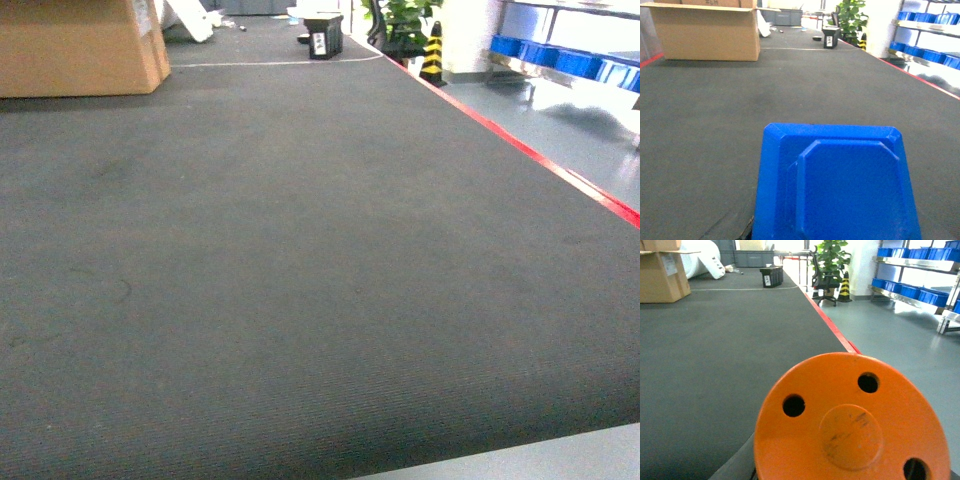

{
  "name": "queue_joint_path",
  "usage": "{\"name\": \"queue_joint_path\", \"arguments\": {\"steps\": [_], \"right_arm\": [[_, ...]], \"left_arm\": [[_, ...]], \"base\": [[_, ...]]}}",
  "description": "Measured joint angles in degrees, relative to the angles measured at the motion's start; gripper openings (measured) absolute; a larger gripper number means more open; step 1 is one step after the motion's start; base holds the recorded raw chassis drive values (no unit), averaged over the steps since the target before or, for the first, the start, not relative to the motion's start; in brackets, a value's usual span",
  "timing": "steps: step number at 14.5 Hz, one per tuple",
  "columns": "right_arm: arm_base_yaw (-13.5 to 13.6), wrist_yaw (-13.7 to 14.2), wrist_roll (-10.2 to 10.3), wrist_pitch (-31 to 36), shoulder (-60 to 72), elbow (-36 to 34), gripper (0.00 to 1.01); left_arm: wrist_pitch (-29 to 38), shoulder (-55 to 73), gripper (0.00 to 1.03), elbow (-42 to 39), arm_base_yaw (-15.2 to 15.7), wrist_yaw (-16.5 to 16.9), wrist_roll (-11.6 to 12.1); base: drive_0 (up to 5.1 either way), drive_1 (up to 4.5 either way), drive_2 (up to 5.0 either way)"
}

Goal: Sort blue parts and orange caps into right shelf containers

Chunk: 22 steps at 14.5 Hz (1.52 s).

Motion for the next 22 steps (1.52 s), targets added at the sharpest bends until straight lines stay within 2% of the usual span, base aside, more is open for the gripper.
{"name": "queue_joint_path", "arguments": {"steps": [22], "right_arm": [[0.0, 0.0, 0.0, 0.0, 0.0, 0.0, 0.46]], "left_arm": [[0.0, 0.0, 0.43, 0.0, 0.0, 0.0, 0.0]], "base": [[-1.6, -1.61, -1.6]]}}
